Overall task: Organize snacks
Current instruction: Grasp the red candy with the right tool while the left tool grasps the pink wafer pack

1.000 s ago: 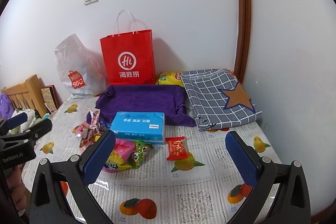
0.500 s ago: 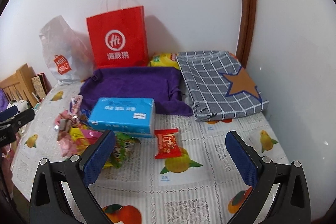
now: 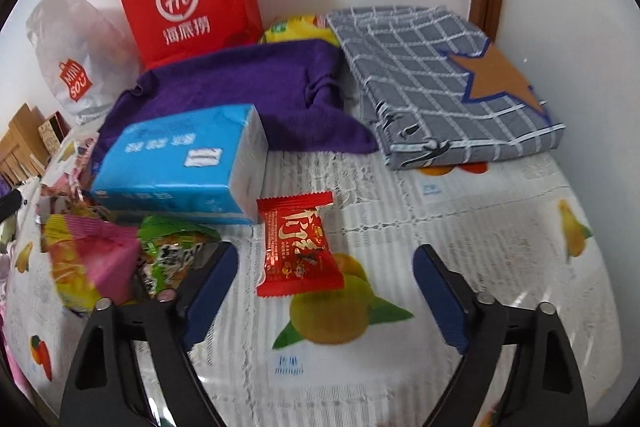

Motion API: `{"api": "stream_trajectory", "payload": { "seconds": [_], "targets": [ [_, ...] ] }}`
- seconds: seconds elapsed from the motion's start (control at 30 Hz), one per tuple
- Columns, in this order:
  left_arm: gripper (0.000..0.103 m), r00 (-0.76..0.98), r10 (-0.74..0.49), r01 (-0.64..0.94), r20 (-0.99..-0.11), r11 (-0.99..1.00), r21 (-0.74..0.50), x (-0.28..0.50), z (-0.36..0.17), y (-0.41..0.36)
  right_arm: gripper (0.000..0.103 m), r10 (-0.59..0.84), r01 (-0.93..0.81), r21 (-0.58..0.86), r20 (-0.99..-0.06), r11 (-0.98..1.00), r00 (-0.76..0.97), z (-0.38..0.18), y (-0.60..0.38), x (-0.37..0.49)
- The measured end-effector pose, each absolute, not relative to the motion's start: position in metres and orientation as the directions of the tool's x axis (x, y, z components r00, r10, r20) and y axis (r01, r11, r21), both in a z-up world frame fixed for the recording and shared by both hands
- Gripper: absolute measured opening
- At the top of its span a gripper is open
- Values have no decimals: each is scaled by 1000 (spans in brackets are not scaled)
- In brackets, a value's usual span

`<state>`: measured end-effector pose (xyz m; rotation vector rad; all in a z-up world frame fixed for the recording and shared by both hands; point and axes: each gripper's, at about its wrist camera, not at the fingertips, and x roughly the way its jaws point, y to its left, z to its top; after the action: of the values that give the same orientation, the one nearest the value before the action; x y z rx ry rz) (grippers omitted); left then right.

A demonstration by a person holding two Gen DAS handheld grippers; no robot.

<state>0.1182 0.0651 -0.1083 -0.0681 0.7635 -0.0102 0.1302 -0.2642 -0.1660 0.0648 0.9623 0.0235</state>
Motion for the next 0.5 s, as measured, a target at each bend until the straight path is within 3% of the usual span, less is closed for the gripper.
{"api": "stream_trajectory", "payload": {
  "seconds": [0.17,0.37,0.43,0.5],
  "targets": [
    [101,712,-2,-28,-703,999,-32,126,-117,67,71,85,-14,91,-850,996,520,-188,-259,149],
    [101,655,10,-37,-755,999,-19,142,-131,76,61,37,-34,22,-849,999,528,-204,-251,160],
    [101,654,0,-43,-756,998,-37,145,-132,79,47,43,-38,27,-837,999,546,-204,-252,158],
    [101,656,-32,-39,-754,996,-76,147,-131,81,45,45,-29,35,-828,999,558,-205,-256,157]
  ]
}}
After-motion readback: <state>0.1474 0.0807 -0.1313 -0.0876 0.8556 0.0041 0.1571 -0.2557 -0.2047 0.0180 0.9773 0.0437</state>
